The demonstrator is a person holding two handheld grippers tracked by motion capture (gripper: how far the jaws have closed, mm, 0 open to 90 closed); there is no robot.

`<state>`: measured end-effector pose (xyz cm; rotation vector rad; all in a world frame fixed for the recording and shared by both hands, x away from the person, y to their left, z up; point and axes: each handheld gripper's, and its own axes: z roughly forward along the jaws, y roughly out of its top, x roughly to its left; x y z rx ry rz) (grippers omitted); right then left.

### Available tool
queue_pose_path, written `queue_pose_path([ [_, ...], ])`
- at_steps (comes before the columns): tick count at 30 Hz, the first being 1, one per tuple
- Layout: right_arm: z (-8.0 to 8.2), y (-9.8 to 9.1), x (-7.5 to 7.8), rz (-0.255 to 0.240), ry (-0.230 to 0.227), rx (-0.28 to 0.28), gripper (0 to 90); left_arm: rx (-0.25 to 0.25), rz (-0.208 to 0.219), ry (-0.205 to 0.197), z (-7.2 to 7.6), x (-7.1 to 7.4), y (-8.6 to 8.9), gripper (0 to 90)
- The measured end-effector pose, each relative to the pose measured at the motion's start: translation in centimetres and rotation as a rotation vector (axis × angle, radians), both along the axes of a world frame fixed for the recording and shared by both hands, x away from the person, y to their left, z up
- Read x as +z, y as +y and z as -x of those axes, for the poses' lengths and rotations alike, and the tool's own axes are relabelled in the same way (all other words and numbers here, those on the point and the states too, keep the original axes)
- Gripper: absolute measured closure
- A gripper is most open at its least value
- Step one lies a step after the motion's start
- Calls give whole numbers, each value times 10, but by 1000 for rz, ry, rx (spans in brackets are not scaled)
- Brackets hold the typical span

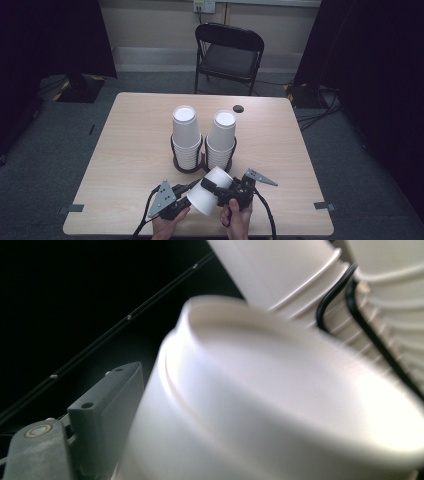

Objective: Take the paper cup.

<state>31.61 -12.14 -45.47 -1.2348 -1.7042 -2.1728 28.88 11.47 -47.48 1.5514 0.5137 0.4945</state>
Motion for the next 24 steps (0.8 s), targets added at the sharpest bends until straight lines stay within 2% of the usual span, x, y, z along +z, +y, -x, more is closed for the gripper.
queue_pose_path([
  [3, -3, -6, 2, 6, -12, -33, 141, -10, -26, 6, 1, 1, 1, 856],
  [7, -7, -13, 5, 22, -28, -73, 140, -21, -38, 20, 1, 2, 3, 858],
  [14, -9, -20, 10, 63, -81, -128, 137, -39, -32, 83, -3, 2, 12, 860],
  [18, -8, -22, 12, 91, -116, -156, 130, -41, -63, 106, -5, 3, 15, 861],
  [19, -7, -23, 11, 99, -135, -162, 129, -38, -82, 110, -5, 4, 16, 861],
  [24, -2, -26, 10, 143, -221, -160, 127, -23, -115, 129, -6, 5, 21, 861],
])
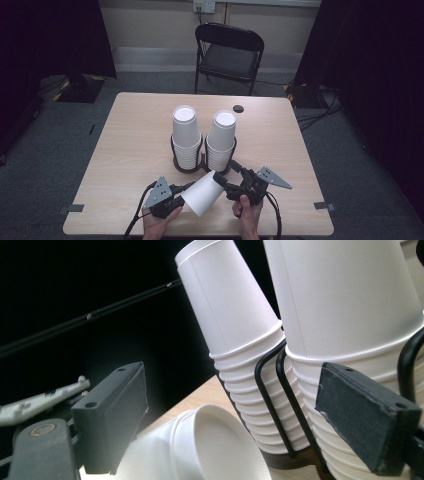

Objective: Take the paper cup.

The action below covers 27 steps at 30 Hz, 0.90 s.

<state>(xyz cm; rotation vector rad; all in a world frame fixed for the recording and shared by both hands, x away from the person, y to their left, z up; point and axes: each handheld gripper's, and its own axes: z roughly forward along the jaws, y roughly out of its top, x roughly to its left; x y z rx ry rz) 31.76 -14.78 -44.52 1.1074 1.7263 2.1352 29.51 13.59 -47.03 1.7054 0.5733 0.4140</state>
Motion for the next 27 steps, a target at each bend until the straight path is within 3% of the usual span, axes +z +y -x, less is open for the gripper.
queue_pose_path([
  [6, 5, -5, -3, 48, -34, 15, 129, 17, -58, 23, -4, 4, 10, 860],
  [13, 12, -11, -13, 100, -64, 12, 151, 33, -79, 61, -10, 8, 22, 860],
  [21, 19, -8, -18, 225, -166, -38, 133, 20, -135, 110, -16, 15, 24, 860],
  [27, 24, 0, -22, 336, -217, -2, 137, 19, -186, 170, -22, 24, 29, 860],
])
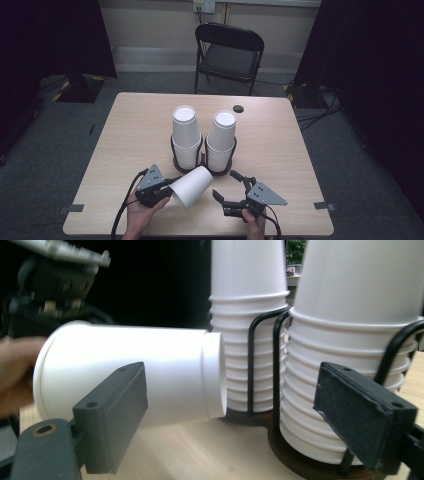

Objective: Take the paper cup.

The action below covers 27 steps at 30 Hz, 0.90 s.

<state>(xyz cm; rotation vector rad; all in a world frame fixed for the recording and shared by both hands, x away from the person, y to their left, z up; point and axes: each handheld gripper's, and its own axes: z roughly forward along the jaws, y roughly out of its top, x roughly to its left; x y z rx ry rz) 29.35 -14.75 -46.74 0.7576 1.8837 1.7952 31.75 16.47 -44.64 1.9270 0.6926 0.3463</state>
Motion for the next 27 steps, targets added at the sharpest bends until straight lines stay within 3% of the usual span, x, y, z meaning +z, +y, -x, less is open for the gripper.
queue_pose_path([
  [7, 8, 14, 0, 151, -46, 10, 140, -11, -34, 50, -5, 5, 1, 860],
  [9, 9, 16, -1, 169, -54, 66, 133, -27, -44, 58, -7, 8, 0, 860],
  [14, 11, 20, -5, 193, -78, 87, 133, -38, -108, 78, -11, 16, -4, 860],
  [17, 13, 22, -5, 242, -101, 90, 132, -44, -119, 112, -14, 20, -6, 860],
  [27, 18, 29, -10, 416, -200, 75, 131, -82, -223, 215, -22, 26, -18, 860],
])
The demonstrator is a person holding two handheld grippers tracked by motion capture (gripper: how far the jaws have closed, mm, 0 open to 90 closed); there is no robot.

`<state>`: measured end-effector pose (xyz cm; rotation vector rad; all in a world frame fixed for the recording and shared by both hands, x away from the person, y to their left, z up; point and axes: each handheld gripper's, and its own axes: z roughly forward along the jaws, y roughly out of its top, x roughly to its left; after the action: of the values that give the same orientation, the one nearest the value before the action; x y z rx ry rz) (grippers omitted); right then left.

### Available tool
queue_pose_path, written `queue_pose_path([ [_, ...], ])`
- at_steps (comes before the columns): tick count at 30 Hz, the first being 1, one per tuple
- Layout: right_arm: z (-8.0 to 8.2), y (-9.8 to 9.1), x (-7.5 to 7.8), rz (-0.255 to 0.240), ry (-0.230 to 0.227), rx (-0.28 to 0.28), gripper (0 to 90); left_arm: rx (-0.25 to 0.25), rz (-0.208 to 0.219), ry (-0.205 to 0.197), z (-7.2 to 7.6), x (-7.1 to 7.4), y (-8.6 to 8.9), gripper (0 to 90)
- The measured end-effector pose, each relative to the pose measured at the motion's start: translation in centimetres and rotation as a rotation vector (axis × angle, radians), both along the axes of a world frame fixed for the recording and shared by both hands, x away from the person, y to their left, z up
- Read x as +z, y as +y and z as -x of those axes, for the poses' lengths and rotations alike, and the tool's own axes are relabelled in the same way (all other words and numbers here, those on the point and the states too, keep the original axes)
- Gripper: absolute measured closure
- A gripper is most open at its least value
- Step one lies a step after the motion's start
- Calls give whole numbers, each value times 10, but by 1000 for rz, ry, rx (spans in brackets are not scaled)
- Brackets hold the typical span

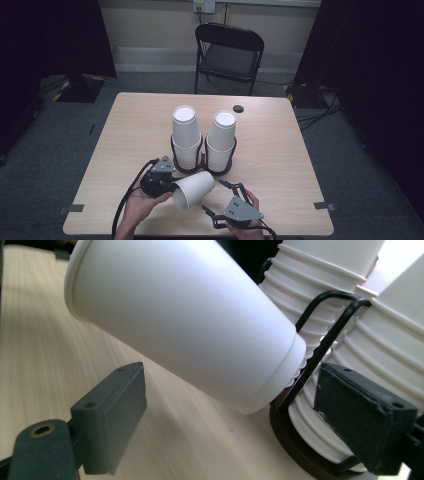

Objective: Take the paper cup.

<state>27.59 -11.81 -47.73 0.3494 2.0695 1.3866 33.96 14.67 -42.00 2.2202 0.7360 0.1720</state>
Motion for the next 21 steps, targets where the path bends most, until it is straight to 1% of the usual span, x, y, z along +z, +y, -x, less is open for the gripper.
queue_pose_path([
  [2, 1, 3, 0, 41, -34, -4, 130, -16, -28, 18, -2, 1, -1, 860],
  [5, 1, 6, 0, 94, -70, -10, 128, -23, -36, 42, -3, 2, -3, 860],
  [6, 1, 7, -1, 105, -74, -9, 128, -29, -40, 46, -4, 2, -5, 860],
  [7, 1, 8, -2, 112, -79, -6, 129, -38, -55, 48, -5, 3, -5, 860],
  [9, 1, 11, -3, 144, -90, -6, 130, -48, -70, 61, -7, 5, -7, 860],
  [10, 1, 12, -4, 152, -98, -7, 130, -47, -70, 70, -7, 5, -9, 860],
  [11, 2, 13, -4, 163, -106, -5, 130, -55, -81, 73, -8, 6, -10, 860],
  [12, 2, 14, -5, 176, -119, -10, 131, -63, -92, 81, -8, 7, -12, 860],
  [14, 2, 16, -4, 215, -151, -26, 133, -66, -105, 84, -9, 8, -14, 860],
  [15, 1, 17, -4, 230, -171, -29, 134, -86, -118, 87, -10, 9, -14, 860],
  [16, 1, 18, -3, 246, -189, -31, 133, -81, -118, 90, -10, 10, -15, 860],
  [18, 1, 20, -1, 292, -229, -24, 135, -95, -120, 94, -12, 11, -18, 860],
  [19, 2, 22, -1, 305, -227, -27, 134, -101, -120, 95, -12, 12, -20, 859],
  [20, 2, 24, -1, 328, -247, -22, 135, -95, -116, 99, -12, 13, -21, 860],
  [21, 2, 26, -1, 347, -258, -22, 135, -103, -122, 103, -13, 13, -22, 860],
])
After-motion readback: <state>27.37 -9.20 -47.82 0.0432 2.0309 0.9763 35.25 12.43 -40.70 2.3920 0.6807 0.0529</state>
